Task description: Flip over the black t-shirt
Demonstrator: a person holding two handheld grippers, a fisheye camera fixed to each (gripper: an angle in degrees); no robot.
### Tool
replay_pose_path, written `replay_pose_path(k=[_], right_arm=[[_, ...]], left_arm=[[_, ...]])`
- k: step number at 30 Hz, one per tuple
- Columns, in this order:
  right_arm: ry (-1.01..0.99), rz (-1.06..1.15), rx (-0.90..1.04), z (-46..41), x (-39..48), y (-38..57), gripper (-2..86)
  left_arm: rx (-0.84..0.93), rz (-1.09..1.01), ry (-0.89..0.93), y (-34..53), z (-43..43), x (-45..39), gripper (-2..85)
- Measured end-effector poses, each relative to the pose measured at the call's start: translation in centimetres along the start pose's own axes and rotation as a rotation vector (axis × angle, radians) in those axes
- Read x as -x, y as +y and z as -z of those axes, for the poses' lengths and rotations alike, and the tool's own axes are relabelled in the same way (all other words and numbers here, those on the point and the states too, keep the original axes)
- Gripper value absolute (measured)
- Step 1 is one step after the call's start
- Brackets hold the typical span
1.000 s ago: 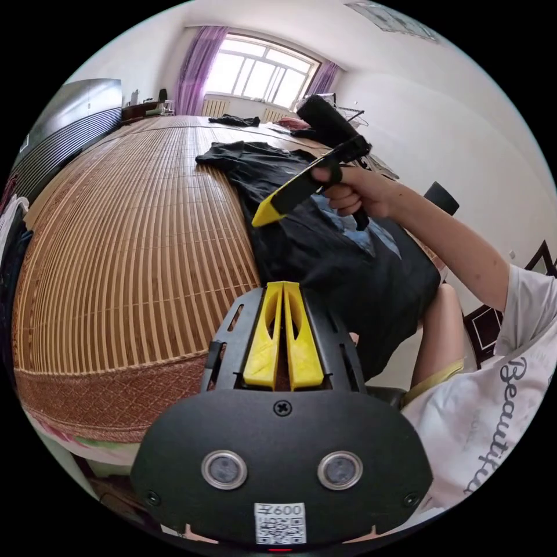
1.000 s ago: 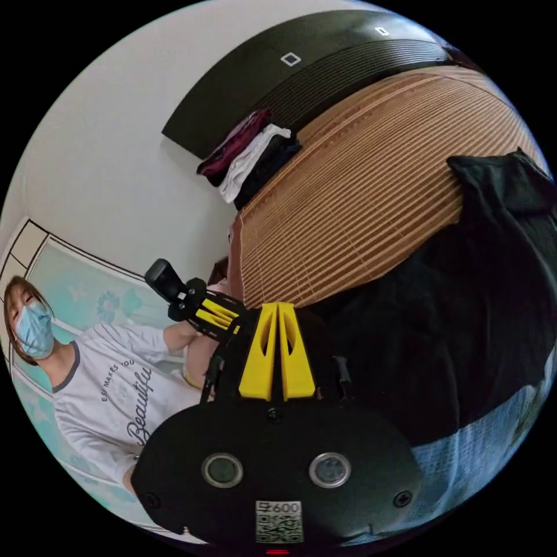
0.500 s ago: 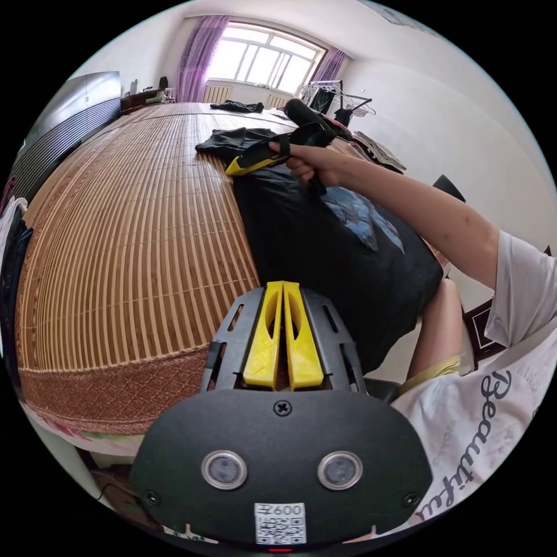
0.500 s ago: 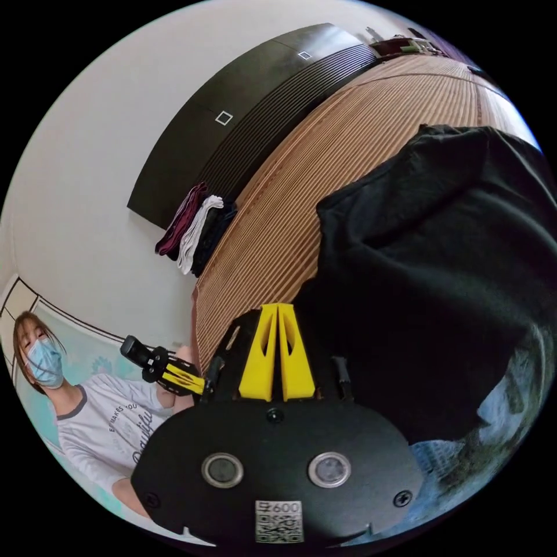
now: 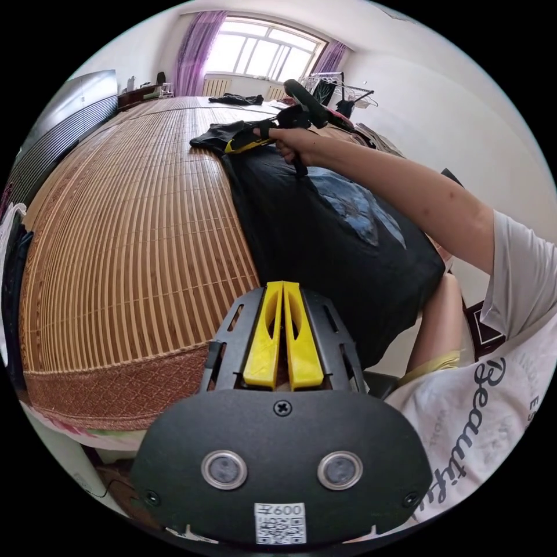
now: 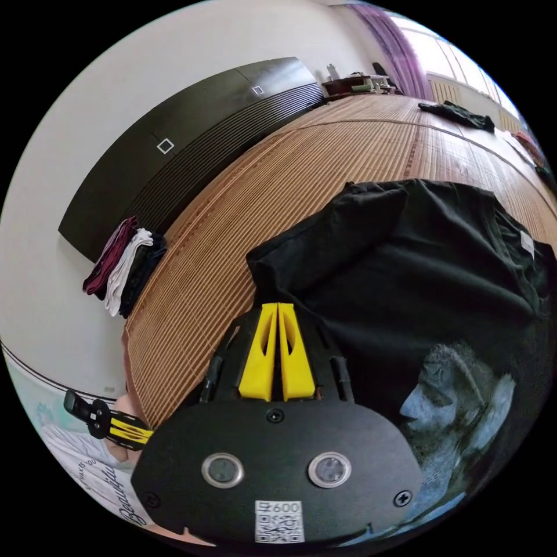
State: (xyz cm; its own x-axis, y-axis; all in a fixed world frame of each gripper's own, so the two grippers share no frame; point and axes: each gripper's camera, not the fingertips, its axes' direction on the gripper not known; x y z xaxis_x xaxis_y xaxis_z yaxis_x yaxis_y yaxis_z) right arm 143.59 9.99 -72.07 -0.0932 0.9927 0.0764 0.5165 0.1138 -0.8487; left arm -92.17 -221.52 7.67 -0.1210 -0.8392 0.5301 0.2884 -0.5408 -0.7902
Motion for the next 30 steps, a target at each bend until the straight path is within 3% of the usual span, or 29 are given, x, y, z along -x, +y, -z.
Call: replay_pose_path(k=[7, 9, 11, 13, 15, 17, 19, 23, 27, 30], right_arm=[[0.071, 0.091, -0.034, -1.4, 0.4, 1.0, -0.9], [0.068, 0.103, -0.055, -1.5, 0.1, 1.5, -0.9], [0.019, 0.082, -0.061, -1.7, -1.3, 1.6, -0.9], [-0.025, 0.059, -0.062, -1.7, -2.5, 1.7, -0.9], [-0.026, 0.083, -0.083, -1.7, -2.6, 2.1, -0.9], [-0.004, 0.21, -0.108, -1.7, -1.0, 2.9, -0.9], [0.032, 0.274, -0.136, -1.6, -0.1, 3.7, -0.8], [0.009, 0.274, -0.168, -1.4, -1.6, 4.0, -0.8], [-0.095, 0.212, -0.316, 0.6, -4.8, 5.2, -0.3], [-0.053, 0.081, -0.47, 2.1, -7.1, 6.6, 2.3]], left_arm=[[0.121, 0.026, 0.212, -4.3, -2.3, 2.0, 0.0], [-0.043, 0.069, 0.269, -6.5, 0.6, 4.1, 0.1], [-0.381, 0.176, 0.232, -8.6, 3.5, 7.3, 0.1], [-0.464, 0.207, 0.11, -11.0, 2.0, 8.6, 0.0], [-0.372, 0.198, 0.004, -13.9, -2.6, 9.3, 0.0], [-0.1, 0.135, -0.121, -17.1, -11.4, 8.3, 0.1], [0.017, 0.011, -0.241, -18.2, -15.8, 5.3, 0.0], [0.009, -0.078, -0.37, -16.8, -19.6, 1.7, 0.0], [0.009, -0.054, -0.32, -16.2, -21.4, 3.0, 0.0], [0.006, -0.017, -0.245, -15.7, -22.5, 5.2, 0.0]])
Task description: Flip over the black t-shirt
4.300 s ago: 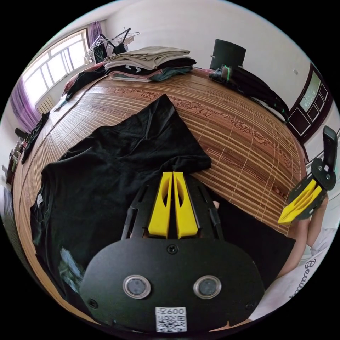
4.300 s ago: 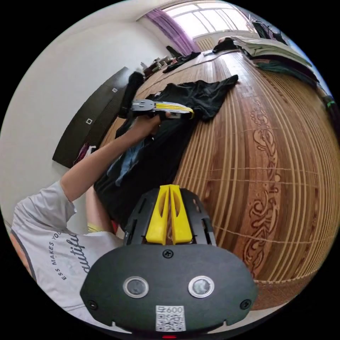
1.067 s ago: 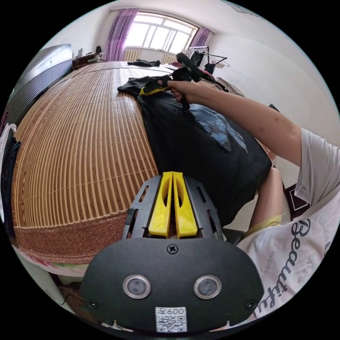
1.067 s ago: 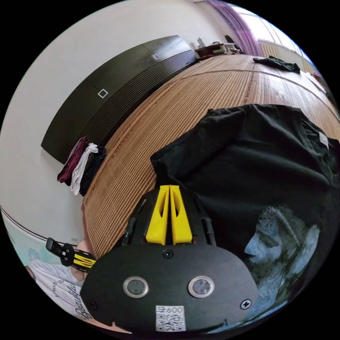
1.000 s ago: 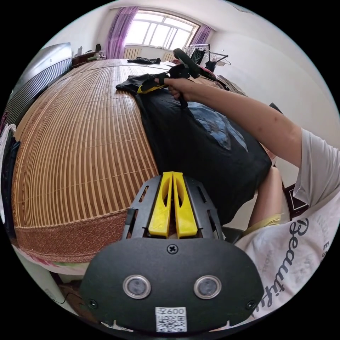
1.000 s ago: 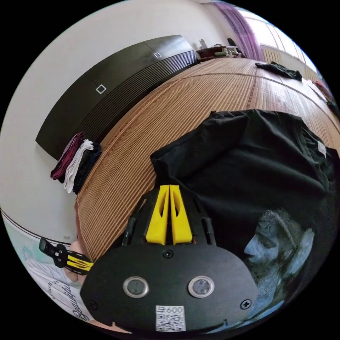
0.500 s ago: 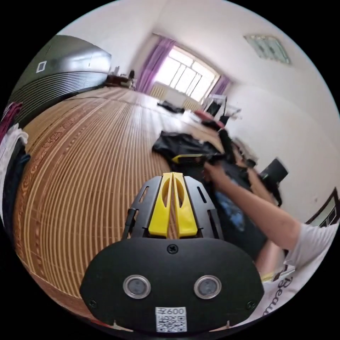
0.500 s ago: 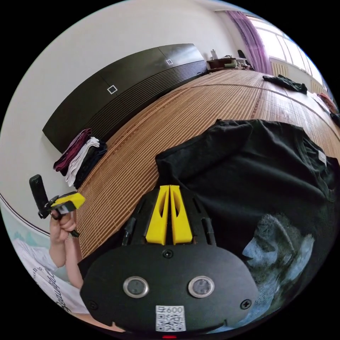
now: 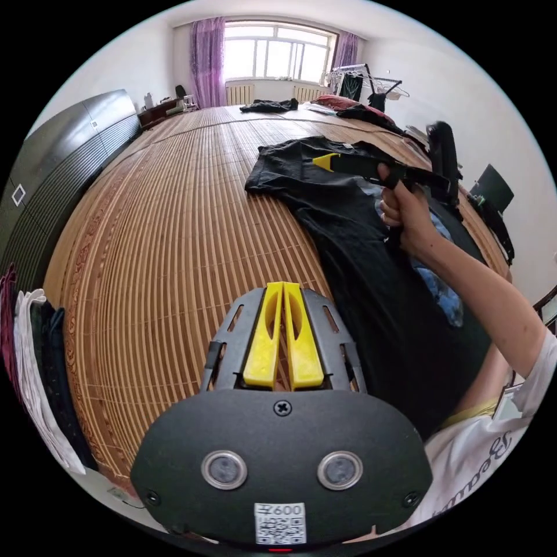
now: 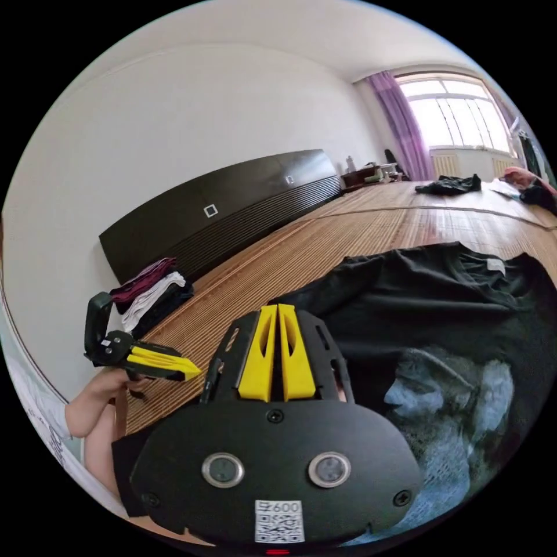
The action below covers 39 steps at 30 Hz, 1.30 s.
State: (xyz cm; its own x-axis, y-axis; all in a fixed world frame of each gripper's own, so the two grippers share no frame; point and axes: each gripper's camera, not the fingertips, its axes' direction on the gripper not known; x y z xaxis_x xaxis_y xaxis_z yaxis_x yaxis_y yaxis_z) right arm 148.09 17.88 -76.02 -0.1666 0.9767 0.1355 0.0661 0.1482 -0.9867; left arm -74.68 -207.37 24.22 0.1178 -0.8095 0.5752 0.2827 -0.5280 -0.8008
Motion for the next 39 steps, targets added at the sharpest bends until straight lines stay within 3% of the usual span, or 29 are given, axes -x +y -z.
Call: replay_pose_path(k=[3, 7, 9, 15, 19, 25, 32, 35, 39], right_arm=[[-0.011, -0.044, 0.159, -2.9, -1.1, -2.4, 8.5], [-0.054, -0.15, 0.003, -4.7, -2.3, -6.6, 10.1], [0.01, -0.189, 0.031, -7.0, -3.1, -8.7, 9.8], [0.332, -0.206, 0.381, -17.8, -6.0, -10.5, 8.9], [0.495, -0.059, 0.313, -20.4, -4.6, -7.8, 3.6], [0.585, 0.206, 0.345, -23.5, -1.5, -7.1, -0.5], [0.482, 0.135, 0.422, -26.3, -3.0, -7.7, 1.7], [0.596, 0.178, 0.501, -28.0, -3.9, -7.0, 6.2], [0.554, 0.229, 0.502, -28.3, -4.2, -6.5, 3.0]], left_arm=[[0.002, 0.046, 0.086, 0.5, -1.6, 2.4, 0.0], [-0.003, 0.124, 0.183, 1.7, -3.8, 5.5, 0.0], [-0.001, 0.135, 0.206, 2.1, -4.7, 6.3, 0.1], [0.001, 0.135, 0.21, 3.3, -7.1, 7.5, -0.1], [0.008, 0.069, 0.135, 3.7, -8.4, 6.3, -0.1], [0.007, 0.062, 0.121, 5.0, -10.3, 7.2, 0.0], [0.006, 0.078, 0.153, 6.4, -12.3, 9.8, 0.0], [0.007, 0.079, 0.155, 6.9, -12.9, 10.6, 0.0], [0.009, 0.073, 0.142, 7.5, -13.6, 11.1, 0.0]])
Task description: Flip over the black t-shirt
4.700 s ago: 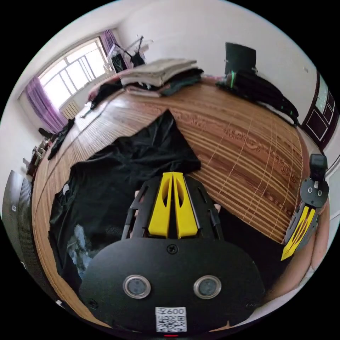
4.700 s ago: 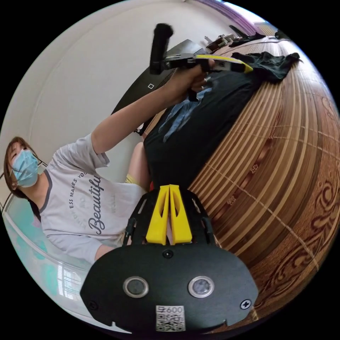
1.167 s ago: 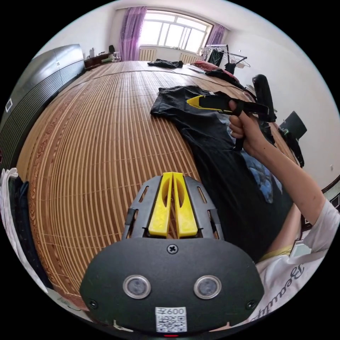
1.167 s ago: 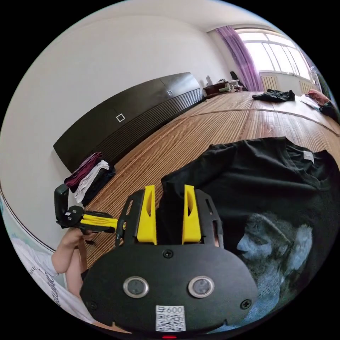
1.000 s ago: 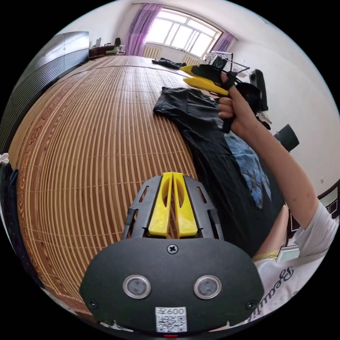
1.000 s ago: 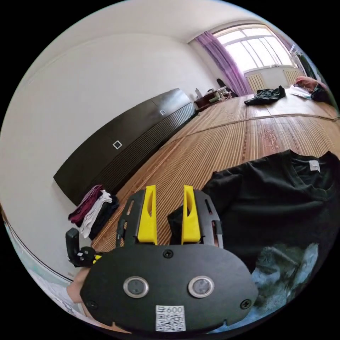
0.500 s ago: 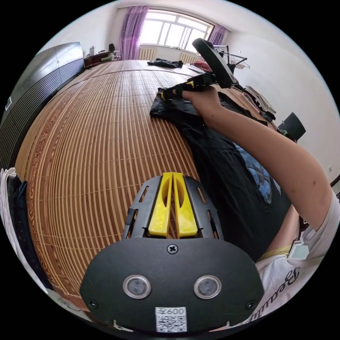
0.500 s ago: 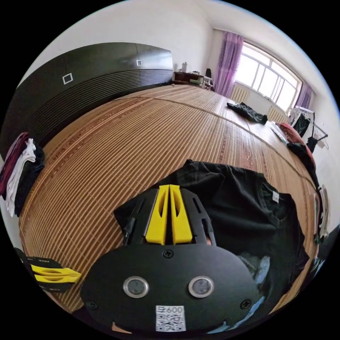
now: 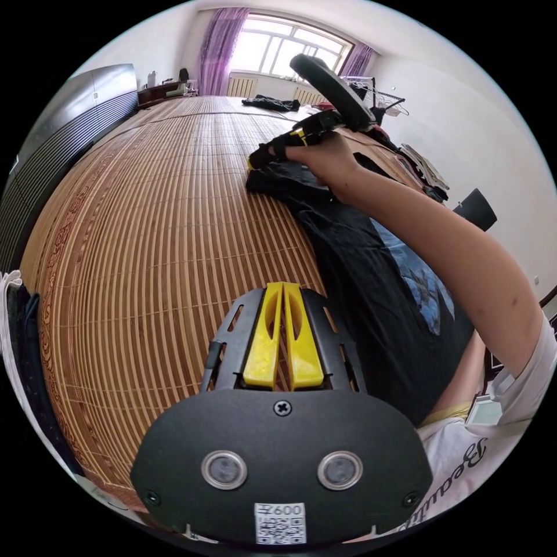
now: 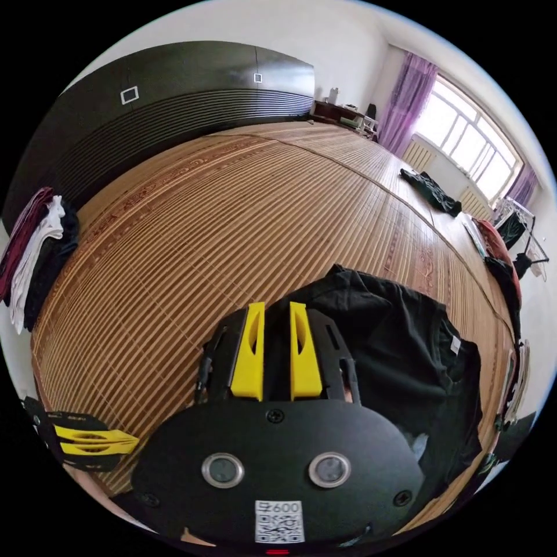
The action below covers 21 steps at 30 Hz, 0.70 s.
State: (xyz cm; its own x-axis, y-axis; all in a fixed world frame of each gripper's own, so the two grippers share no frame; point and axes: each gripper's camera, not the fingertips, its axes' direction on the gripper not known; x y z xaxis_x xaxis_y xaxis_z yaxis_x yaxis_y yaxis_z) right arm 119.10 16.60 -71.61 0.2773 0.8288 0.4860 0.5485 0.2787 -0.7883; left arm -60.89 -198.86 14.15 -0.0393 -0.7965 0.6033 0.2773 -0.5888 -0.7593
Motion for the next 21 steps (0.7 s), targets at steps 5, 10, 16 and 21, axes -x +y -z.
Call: replay_pose_path(k=[5, 10, 16, 21], right_arm=[[0.117, 0.154, 0.026, -1.1, 2.2, 0.0, -0.6], [0.083, 0.195, -0.122, 0.8, 2.6, 1.0, -0.8], [-0.129, 0.348, -0.174, 1.5, 1.9, 2.3, -0.9], [-0.264, 0.37, -0.168, 1.2, -0.1, 3.3, -0.9]], left_arm=[[0.001, -0.004, -0.009, 0.6, -0.7, 1.0, 0.0], [0.003, 0.001, 0.001, 1.1, -1.2, 2.2, 0.1], [0.003, 0.0, -0.002, 1.6, -1.7, 2.9, 0.2], [0.004, -0.007, -0.014, 1.9, -1.9, 2.8, 0.2]])
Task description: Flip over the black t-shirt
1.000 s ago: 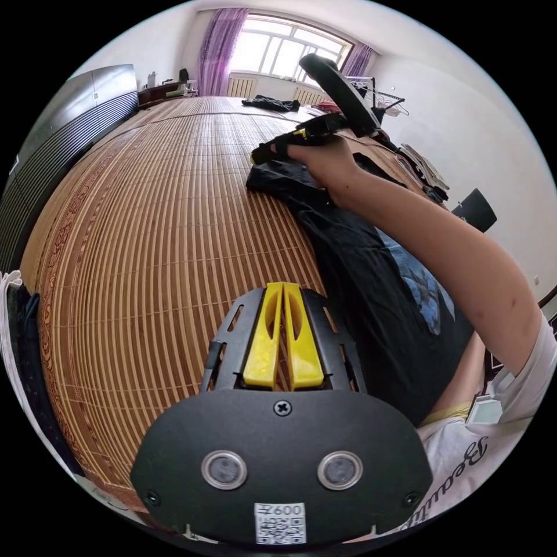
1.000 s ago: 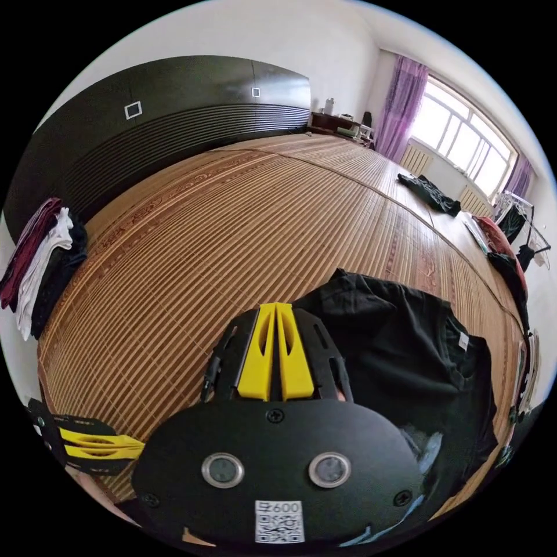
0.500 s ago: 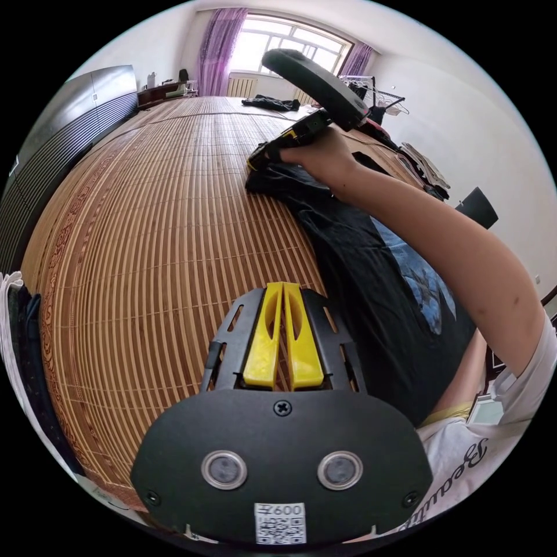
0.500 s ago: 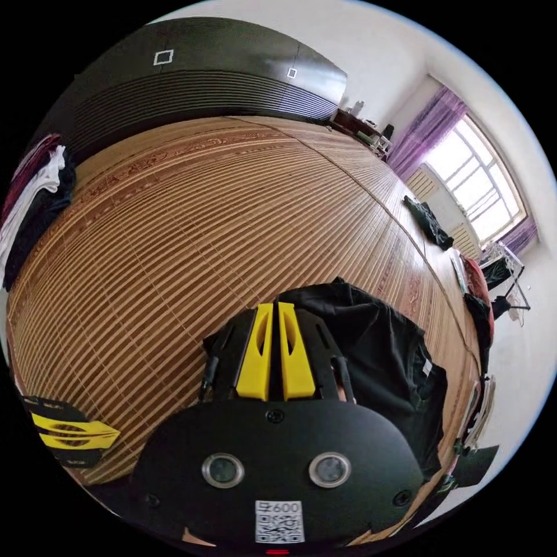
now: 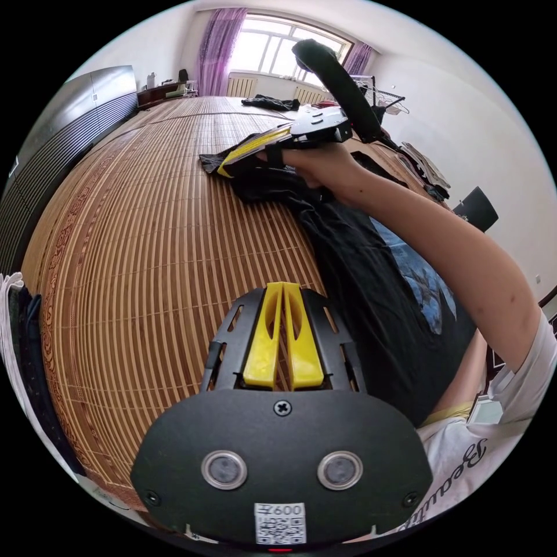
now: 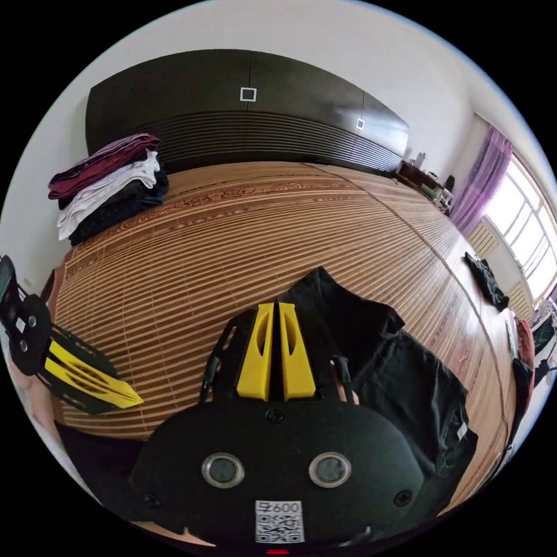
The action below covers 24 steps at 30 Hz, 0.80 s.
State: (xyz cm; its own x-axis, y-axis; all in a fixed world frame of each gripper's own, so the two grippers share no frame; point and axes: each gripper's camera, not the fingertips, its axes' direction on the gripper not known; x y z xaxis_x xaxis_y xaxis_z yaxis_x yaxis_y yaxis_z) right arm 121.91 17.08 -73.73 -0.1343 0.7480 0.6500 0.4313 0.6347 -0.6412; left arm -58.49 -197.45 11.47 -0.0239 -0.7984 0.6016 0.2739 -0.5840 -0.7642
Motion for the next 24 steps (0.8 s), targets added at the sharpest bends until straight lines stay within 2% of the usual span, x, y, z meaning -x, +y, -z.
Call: replay_pose_path(k=[2, 4, 6, 8, 9, 10, 11, 13, 15, 18, 19, 20, 24], right_arm=[[-0.142, 0.043, 0.036, -0.2, -0.7, 0.6, -0.8], [-0.184, 0.023, 0.042, 0.0, -1.5, 0.8, -0.8], [-0.247, -0.021, -0.021, 1.2, -2.6, 0.9, -0.8], [-0.354, -0.062, -0.169, 3.5, -4.2, 1.0, -0.8], [-0.353, -0.097, -0.205, 3.9, -4.7, 1.0, -0.8], [-0.287, -0.234, -0.247, 4.3, -5.9, 1.0, -0.8], [-0.188, -0.403, -0.243, 4.2, -7.0, 0.9, -0.8], [-0.086, -0.535, -0.206, 3.7, -7.6, 0.5, -0.8], [-0.077, -0.467, -0.171, 2.7, -6.5, -0.8, -0.8], [-0.001, -0.38, 0.036, -0.4, -3.9, -4.1, -0.8], [-0.013, -0.281, 0.094, -1.4, -2.2, -5.3, -0.8], [-0.018, -0.156, 0.072, -1.1, -0.1, -6.0, -0.8], [-0.048, -0.031, 0.122, -0.4, 2.5, -7.2, -0.8]], left_arm=[[0.0, -0.001, -0.002, 0.1, 0.0, -0.1, 0.1], [0.001, 0.0, 0.001, 0.2, -0.1, -0.1, 0.2], [0.001, 0.002, 0.004, 0.2, -0.1, -0.1, 0.2], [0.001, 0.002, 0.004, 0.3, 0.0, -0.4, 0.1], [0.001, 0.002, 0.003, 0.3, 0.0, -0.5, 0.1], [0.001, 0.0, -0.001, 0.3, 0.0, -0.8, 0.1], [0.001, -0.002, -0.006, 0.3, 0.1, -1.1, 0.1], [0.001, -0.007, -0.014, 0.3, 0.2, -1.7, 0.1], [0.002, -0.01, -0.019, 0.2, 0.3, -2.3, 0.1], [0.002, -0.008, -0.014, 0.1, 0.5, -3.1, 0.2], [0.002, -0.006, -0.011, 0.0, 0.6, -3.4, 0.2], [0.003, -0.005, -0.009, 0.0, 0.7, -3.8, 0.1], [0.003, 0.0, 0.0, -0.3, 1.1, -5.2, 0.1]])
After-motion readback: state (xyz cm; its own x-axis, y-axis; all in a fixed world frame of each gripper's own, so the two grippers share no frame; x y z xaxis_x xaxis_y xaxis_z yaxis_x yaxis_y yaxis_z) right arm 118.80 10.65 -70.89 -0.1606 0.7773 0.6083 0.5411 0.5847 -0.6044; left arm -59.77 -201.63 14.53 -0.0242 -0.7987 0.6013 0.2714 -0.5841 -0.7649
